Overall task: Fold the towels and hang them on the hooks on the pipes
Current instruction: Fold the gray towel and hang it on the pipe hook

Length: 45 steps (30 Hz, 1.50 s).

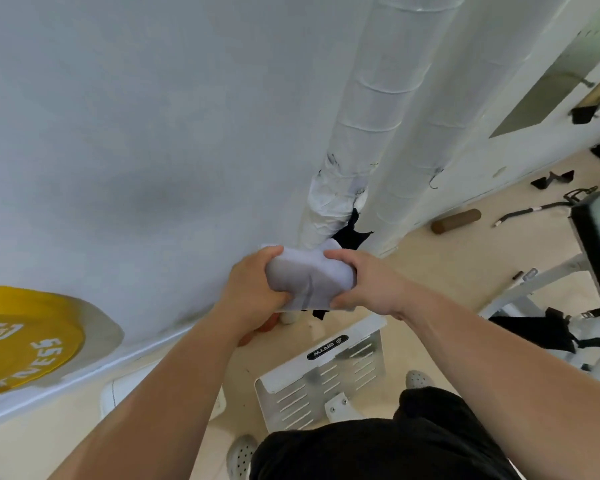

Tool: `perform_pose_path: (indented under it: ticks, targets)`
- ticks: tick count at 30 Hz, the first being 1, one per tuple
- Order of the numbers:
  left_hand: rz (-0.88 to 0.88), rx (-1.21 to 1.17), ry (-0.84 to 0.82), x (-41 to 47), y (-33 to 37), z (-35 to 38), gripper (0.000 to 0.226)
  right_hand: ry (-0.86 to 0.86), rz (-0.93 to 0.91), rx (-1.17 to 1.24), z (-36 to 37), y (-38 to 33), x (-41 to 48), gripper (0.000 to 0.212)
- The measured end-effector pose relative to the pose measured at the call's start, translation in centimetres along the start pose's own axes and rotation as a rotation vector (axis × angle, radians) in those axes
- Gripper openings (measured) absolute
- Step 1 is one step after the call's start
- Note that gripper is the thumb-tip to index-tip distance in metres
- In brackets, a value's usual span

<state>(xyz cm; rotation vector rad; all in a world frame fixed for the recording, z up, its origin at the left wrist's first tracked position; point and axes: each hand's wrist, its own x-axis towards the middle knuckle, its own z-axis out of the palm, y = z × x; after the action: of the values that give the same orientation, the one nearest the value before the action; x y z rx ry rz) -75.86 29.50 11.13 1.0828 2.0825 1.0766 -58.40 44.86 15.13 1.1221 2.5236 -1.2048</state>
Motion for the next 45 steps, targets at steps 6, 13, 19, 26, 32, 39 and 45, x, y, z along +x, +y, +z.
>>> perform_pose_path:
  ticks: [6,13,19,26,32,39,45]
  targets:
    - [-0.102,0.093,-0.08,4.3,2.9,5.3,0.024,0.03,-0.082,-0.014,-4.4,7.0,3.6,0.06]
    - [-0.179,0.013,-0.157,13.3,11.3,19.3,0.021,-0.015,-0.097,0.173,-17.2,23.3,8.1,0.035]
    - [-0.438,-0.251,-0.013,20.2,21.3,31.7,0.019,-0.046,-0.138,0.374,-29.2,34.8,11.4,0.019]
    - [-0.489,-0.332,0.21,24.9,27.4,38.6,0.058,-0.032,-0.175,0.472,-35.2,39.2,16.7,0.029]
    - [-0.493,-0.345,0.473,29.4,27.0,39.2,0.067,-0.01,-0.243,0.533,-37.4,38.9,21.7,0.044]
    - [-0.403,-0.384,0.574,33.3,25.3,38.0,0.046,0.035,-0.352,0.505,-38.5,36.5,25.7,0.042]
    - [-0.325,-0.269,0.581,35.0,23.4,37.4,0.038,0.117,-0.407,0.504,-36.9,36.6,27.0,0.031]
